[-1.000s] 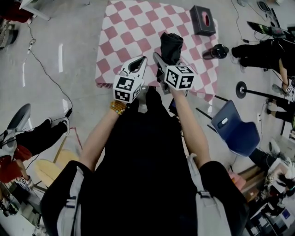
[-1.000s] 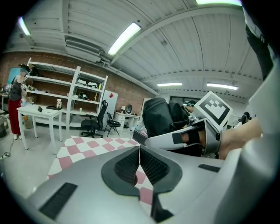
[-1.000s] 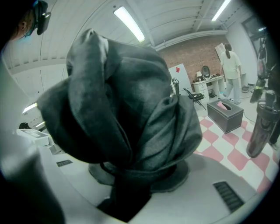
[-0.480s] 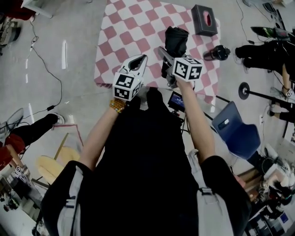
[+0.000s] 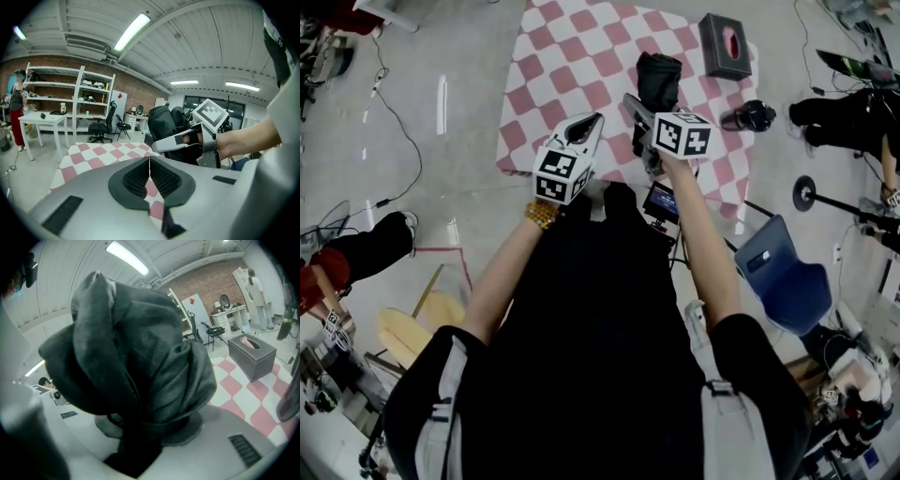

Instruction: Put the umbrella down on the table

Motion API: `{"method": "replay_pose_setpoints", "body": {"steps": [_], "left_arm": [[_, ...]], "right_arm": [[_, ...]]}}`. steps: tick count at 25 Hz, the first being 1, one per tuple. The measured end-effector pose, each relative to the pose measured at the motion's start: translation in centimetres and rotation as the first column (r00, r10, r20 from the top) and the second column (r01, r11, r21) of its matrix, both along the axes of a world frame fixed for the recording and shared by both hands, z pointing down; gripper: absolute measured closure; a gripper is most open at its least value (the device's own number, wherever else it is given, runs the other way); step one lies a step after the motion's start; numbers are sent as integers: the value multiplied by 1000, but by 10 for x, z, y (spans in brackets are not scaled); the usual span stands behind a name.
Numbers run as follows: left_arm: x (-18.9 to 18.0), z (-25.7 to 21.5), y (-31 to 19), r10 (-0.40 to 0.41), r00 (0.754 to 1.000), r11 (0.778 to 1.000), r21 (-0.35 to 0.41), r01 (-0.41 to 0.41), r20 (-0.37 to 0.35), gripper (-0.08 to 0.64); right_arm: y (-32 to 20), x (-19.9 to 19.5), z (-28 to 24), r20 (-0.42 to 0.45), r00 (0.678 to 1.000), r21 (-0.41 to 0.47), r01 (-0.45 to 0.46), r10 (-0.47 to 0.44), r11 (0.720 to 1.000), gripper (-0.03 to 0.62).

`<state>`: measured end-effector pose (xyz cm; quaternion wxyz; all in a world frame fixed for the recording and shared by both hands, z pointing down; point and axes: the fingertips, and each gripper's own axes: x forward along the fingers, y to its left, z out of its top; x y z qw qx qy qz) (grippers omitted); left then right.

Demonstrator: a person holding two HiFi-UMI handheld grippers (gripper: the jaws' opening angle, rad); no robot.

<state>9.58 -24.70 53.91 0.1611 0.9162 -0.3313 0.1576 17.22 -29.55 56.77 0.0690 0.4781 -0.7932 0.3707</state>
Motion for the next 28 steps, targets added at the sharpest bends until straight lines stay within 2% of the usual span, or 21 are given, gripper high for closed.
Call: {"method": "replay_pose_setpoints", "body": {"steps": [8,28], "left_arm": [[1,3,-8,-29,1000,1000,-11,29,8,545],[-17,11,-48,-124,992,992,-35,124,19,545]], "right_arm": [[-15,-2,13,3,999,-33,42,-42,999,428],[-58,-7,49,-78,985,-124,144,-154,982,428]]}}
